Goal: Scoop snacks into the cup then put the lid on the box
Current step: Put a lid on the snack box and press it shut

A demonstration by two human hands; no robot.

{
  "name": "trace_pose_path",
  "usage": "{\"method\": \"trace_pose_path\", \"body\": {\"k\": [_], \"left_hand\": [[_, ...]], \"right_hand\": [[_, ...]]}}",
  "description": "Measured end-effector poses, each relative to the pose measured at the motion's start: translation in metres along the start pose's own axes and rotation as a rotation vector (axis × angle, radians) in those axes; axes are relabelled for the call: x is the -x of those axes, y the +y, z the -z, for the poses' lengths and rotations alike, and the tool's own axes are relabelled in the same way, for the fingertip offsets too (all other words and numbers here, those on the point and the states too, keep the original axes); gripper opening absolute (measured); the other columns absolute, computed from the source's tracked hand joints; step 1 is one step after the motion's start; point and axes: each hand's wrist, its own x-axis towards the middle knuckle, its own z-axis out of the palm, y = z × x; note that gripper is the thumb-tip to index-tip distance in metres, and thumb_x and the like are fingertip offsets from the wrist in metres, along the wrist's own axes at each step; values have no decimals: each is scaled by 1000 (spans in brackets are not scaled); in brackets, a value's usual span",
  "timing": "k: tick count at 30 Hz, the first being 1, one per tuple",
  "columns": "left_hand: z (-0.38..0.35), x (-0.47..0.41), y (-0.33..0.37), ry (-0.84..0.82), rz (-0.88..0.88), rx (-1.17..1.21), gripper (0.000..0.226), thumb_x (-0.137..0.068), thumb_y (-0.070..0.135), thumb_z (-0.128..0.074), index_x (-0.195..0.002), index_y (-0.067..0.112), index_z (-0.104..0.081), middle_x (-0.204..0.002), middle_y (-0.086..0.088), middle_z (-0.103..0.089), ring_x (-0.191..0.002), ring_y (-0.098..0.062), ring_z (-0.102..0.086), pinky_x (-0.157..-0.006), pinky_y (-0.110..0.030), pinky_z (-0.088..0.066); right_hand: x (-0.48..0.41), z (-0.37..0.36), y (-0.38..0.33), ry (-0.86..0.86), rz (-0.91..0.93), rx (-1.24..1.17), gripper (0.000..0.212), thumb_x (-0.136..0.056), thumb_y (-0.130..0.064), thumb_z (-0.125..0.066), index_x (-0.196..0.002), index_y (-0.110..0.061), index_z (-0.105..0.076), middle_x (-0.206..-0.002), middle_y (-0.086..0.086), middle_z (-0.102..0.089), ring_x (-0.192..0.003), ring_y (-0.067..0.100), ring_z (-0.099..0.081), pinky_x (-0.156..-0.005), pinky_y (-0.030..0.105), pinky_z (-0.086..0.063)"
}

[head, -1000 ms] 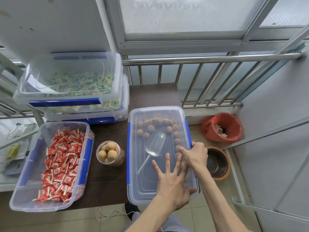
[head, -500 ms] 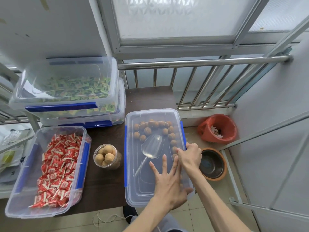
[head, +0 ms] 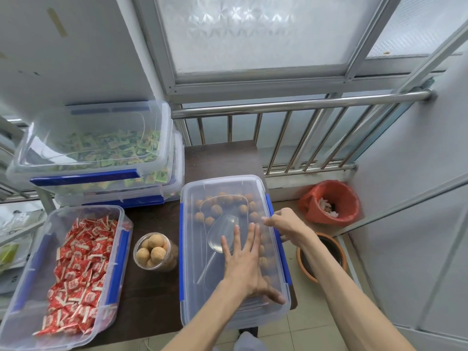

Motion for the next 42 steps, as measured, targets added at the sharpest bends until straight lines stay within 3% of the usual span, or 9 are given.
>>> {"method": "trace_pose_path", "body": {"k": [3,7,17,21,24,28,33,38,42], "left_hand": [[4,1,3,-5,10,-21,165,-47,85,-74,-149,19,39,-156,2,44,-135,-35,50,-110,-66,27],[6,0,5,-23,26,-42,166,-48,85,-74,-147,17,40,-154,2,45,-135,-36,50,-111,-66,26],[10,5,5,18,-16,10,159,-53,85,-71,-153,16,32,-153,3,41,-139,-34,45,-113,-62,24],[4,36,-24,500,44,450,100,-86,63,-63,-162,21,-15,-168,9,-5,-157,-10,0,-123,-29,7],[1,69,-69,805,451,742,48,-98,24,-60,-145,17,-48,-153,-3,-47,-142,-19,-40,-114,-31,-29],[-7,86,-98,554,689,1028,41,-101,28,-55,-139,11,-55,-139,-8,-60,-129,-27,-55,-108,-43,-44],[-13,90,-109,564,719,1238,23,-104,17,-50,-115,13,-70,-88,10,-66,-86,-9,-63,-66,-26,-46],[-30,82,-130,438,759,1442,32,-104,17,-51,-133,7,-63,-109,-6,-72,-105,-26,-67,-99,-51,-53],[-32,84,-131,465,781,1380,34,-97,15,-62,-130,7,-64,-116,-10,-73,-108,-28,-67,-99,-47,-52]], "right_hand": [[-4,-12,-8,194,-12,64,35,-74,-36,-75,-76,-8,-55,-80,7,-57,-63,18,-53,-48,29,-39],[-3,-33,-10,403,-62,76,36,-76,-32,-71,-90,1,-65,-98,18,-69,-92,36,-65,-65,28,-38],[8,-25,-14,317,-24,61,37,-78,-36,-69,-89,-2,-61,-98,18,-67,-87,33,-62,-66,33,-45],[30,-14,3,293,165,58,39,-83,-31,-74,-107,-1,-66,-100,10,-68,-103,33,-63,-78,31,-45],[57,-33,22,421,329,138,27,-85,-17,-68,-109,-7,-67,-103,10,-65,-102,30,-61,-77,24,-39],[64,-57,38,250,95,164,37,-74,-35,-67,-98,-6,-61,-99,13,-63,-100,34,-58,-71,33,-43],[89,-44,16,262,42,-23,47,-67,-22,-80,-100,-10,-50,-106,7,-51,-97,23,-51,-78,31,-42],[126,-53,-17,-130,214,-503,41,-77,0,-78,-99,-7,-44,-96,16,-76,-90,35,-74,-68,47,-62],[130,-47,-20,-95,291,-565,45,-80,-2,-77,-110,-7,-44,-92,22,-76,-78,34,-74,-62,44,-61]]}}
